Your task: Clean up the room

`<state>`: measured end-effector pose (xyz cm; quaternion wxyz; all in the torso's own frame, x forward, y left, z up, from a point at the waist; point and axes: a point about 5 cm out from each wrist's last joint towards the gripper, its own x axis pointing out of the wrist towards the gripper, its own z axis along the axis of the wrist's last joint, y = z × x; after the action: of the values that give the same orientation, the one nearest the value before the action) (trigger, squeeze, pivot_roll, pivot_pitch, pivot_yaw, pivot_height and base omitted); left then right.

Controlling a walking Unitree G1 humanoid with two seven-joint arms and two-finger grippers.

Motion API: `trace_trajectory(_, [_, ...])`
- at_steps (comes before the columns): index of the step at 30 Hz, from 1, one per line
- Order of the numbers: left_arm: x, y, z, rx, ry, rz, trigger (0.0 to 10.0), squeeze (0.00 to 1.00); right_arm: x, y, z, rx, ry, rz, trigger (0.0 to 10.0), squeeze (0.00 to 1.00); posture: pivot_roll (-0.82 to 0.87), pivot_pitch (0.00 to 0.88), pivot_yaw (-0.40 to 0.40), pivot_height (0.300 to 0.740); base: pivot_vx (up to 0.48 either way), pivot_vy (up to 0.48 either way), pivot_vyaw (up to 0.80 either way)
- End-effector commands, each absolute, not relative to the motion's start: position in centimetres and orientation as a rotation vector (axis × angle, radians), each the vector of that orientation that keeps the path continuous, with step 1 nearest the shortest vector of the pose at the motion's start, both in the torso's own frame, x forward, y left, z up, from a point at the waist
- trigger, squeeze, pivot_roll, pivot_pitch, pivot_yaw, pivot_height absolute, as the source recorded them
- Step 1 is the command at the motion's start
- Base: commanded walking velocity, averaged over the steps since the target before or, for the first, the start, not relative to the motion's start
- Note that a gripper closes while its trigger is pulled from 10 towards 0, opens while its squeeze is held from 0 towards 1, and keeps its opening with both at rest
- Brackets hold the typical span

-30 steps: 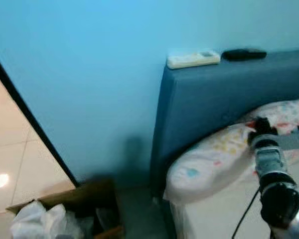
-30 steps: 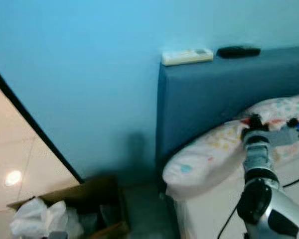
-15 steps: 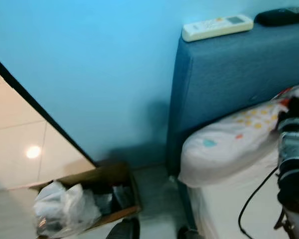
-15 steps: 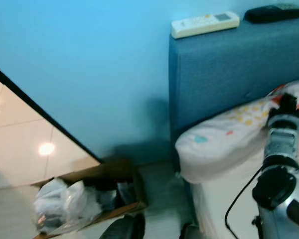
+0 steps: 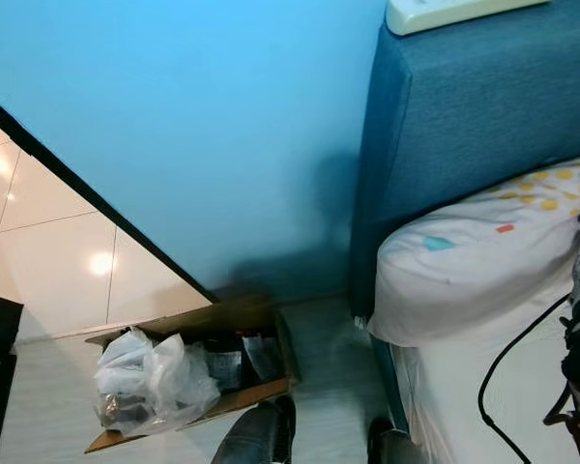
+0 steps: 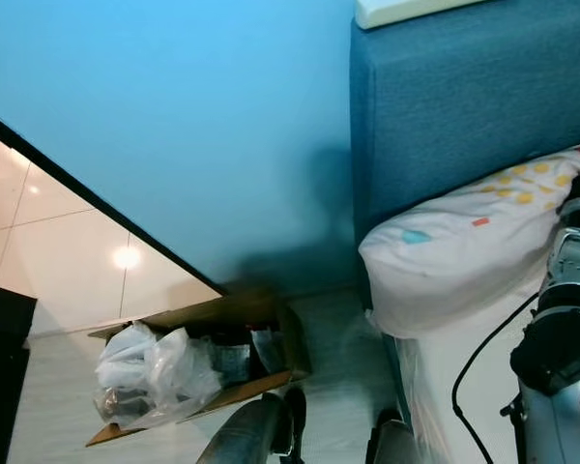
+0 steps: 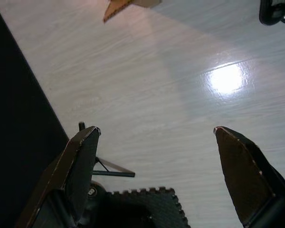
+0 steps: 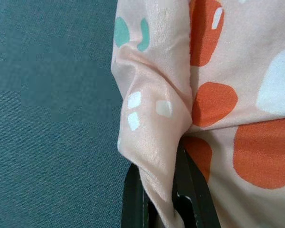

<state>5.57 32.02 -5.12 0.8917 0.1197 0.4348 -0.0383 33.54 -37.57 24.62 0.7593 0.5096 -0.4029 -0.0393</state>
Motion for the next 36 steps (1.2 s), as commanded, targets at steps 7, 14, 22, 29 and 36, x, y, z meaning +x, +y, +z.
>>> trace_trajectory(7, [3.7, 32.5, -5.4, 0.240, 0.985, -0.061, 10.0, 0.00, 30.6, -40.8, 25.0, 0.919, -0.909, -0.159, 10.0, 0.00, 0.39, 0.398, 0.167, 0.722, 0.000, 0.000, 0.00])
trace_trajectory(14, [4.3, 31.6, -5.9, 0.225, 0.989, -0.064, 10.0, 0.00, 26.0, -43.6, 17.0, 0.886, -0.666, -0.551, 10.0, 0.00, 0.36, 0.377, 0.150, 0.722, 0.000, 0.000, 0.00])
trace_trajectory(22, [5.8, 30.6, -6.7, 0.205, 0.998, -0.072, 10.0, 0.00, 16.2, -41.8, 2.1, 0.666, 0.229, -1.046, 10.0, 0.00, 0.29, 0.354, 0.137, 0.722, 0.000, 0.000, 0.00])
trace_trajectory(29, [6.2, 30.3, -6.8, 0.203, 0.997, -0.075, 10.0, 0.00, 15.6, -40.5, 0.4, 0.614, 0.385, -1.047, 10.0, 0.00, 0.29, 0.346, 0.137, 0.722, 0.000, 0.000, 0.00])
trace_trajectory(36, [6.7, 29.9, -7.2, 0.189, 0.992, -0.054, 10.0, 0.00, 15.9, -39.5, -0.1, 0.557, 0.361, -1.109, 10.0, 0.92, 0.28, 0.323, 0.120, 0.722, 0.000, 0.000, 0.00])
